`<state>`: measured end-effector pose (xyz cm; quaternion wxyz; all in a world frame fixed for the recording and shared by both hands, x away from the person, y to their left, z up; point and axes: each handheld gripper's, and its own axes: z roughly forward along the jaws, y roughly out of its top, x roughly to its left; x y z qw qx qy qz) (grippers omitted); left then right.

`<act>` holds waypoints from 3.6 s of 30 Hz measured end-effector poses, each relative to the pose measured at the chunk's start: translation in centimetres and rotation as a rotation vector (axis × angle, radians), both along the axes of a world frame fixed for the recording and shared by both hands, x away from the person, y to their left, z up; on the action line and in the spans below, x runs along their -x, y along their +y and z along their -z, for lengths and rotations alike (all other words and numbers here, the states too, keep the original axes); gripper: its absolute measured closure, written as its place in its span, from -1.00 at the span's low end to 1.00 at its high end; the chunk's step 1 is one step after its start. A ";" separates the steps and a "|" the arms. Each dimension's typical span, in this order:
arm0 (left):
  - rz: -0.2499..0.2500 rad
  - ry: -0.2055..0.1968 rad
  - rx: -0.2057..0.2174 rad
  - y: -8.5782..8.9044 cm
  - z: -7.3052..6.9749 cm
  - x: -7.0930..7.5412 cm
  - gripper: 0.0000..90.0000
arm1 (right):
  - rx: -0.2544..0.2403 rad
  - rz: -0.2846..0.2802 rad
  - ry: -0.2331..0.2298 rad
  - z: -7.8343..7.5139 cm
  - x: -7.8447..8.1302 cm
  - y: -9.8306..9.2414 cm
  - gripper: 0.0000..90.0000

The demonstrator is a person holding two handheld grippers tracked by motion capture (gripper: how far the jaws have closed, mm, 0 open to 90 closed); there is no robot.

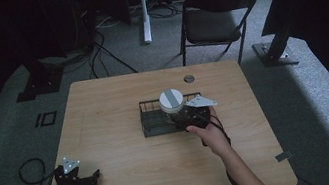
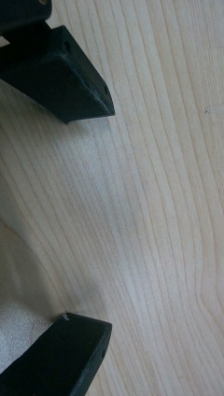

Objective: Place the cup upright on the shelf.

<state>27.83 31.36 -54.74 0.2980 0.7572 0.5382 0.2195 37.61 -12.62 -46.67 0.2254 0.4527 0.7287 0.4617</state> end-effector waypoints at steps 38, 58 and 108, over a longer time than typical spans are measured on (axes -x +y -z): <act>0.000 0.000 0.000 0.0 0.0 0.0 -0.97 | 0.021 0.073 0.008 3.3 4.7 -7.6 -0.73; 0.000 0.000 0.000 0.0 0.0 0.0 -0.97 | 0.067 0.103 0.080 6.8 5.7 -10.7 -0.74; 0.001 0.001 -0.001 0.0 0.0 0.0 -0.97 | 0.191 0.087 0.202 8.4 6.1 -13.6 -0.74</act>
